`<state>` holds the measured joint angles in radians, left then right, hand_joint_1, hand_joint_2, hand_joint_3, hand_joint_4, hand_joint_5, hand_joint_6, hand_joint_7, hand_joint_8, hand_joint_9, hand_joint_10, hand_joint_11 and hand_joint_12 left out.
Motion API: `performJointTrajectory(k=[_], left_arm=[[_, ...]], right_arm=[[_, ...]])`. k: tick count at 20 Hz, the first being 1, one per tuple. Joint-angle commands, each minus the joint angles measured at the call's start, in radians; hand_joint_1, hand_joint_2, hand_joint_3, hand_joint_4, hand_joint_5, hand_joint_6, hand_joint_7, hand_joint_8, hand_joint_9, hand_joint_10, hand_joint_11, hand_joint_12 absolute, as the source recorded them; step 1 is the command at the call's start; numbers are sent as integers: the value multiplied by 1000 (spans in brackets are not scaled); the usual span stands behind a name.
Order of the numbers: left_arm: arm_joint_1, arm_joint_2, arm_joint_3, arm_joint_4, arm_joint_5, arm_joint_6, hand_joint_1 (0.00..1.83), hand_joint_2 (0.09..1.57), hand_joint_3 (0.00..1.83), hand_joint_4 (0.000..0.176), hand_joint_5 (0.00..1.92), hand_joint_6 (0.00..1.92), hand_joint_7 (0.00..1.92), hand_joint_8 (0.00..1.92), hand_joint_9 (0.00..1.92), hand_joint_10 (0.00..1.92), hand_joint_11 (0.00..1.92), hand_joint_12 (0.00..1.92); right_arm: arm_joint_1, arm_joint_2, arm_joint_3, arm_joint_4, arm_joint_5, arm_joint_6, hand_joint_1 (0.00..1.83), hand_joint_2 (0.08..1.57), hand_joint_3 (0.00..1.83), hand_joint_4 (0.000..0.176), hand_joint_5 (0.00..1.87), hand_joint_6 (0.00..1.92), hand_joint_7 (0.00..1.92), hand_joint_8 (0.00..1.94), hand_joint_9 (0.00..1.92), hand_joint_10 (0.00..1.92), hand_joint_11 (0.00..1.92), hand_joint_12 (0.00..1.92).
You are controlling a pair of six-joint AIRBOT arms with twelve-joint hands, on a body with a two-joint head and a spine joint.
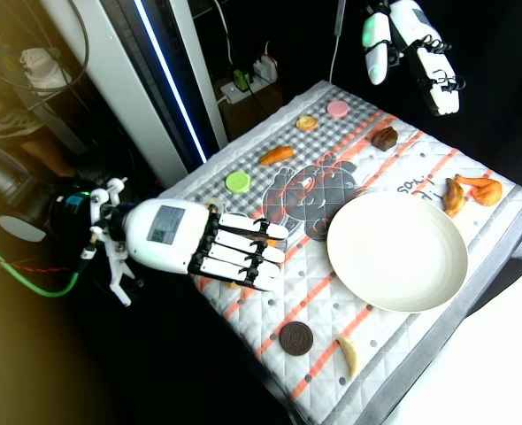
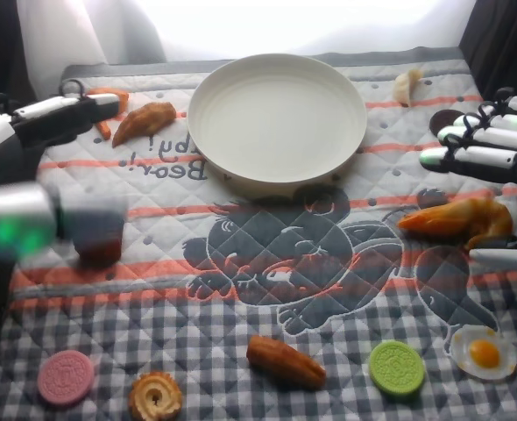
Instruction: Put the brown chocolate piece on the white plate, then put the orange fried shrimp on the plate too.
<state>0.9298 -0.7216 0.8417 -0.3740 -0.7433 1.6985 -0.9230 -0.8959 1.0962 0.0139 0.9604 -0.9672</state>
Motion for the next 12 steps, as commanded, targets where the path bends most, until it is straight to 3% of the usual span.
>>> performJointTrajectory(k=[1,4,6,7,8,9,10,12], left_arm=[[-9,-7,10,5,-96,-10,785,948,0,176,131,0,234,0,275,5,0,849],[-11,-16,13,-38,-71,64,807,909,0,176,125,1,226,3,280,3,0,785],[-15,-26,9,-84,-55,151,829,884,0,176,153,10,249,9,319,16,28,793],[-15,-29,13,-93,-46,159,838,874,0,176,165,12,271,14,341,21,42,800],[-15,-33,20,-102,-35,159,830,868,0,176,177,5,292,6,363,12,60,795],[-15,-38,29,-109,-23,159,842,866,0,176,195,9,316,11,384,15,73,798],[-18,-43,38,-113,-12,159,859,867,0,176,213,4,347,6,406,10,82,802],[-27,-52,51,-115,11,159,873,891,0,151,283,2,486,5,526,11,130,769]], right_arm=[[9,3,1,16,114,-3,672,1190,5,58,388,4,346,4,303,12,48,660],[9,3,1,16,113,-3,692,1193,1,44,408,7,361,5,312,7,46,660],[8,2,0,16,113,-3,692,1200,3,47,400,1,347,0,302,1,37,644],[7,2,0,16,113,-3,715,1198,1,53,392,0,338,0,297,0,35,640],[6,2,0,16,113,-3,712,1198,1,44,397,2,344,3,305,3,44,643],[6,2,0,16,113,-3,688,1203,3,54,391,0,339,1,301,1,39,634],[6,2,0,16,113,-3,695,1204,2,52,393,1,344,2,303,2,40,627],[6,1,0,16,113,-3,678,1201,1,62,396,1,353,3,322,7,62,628]])
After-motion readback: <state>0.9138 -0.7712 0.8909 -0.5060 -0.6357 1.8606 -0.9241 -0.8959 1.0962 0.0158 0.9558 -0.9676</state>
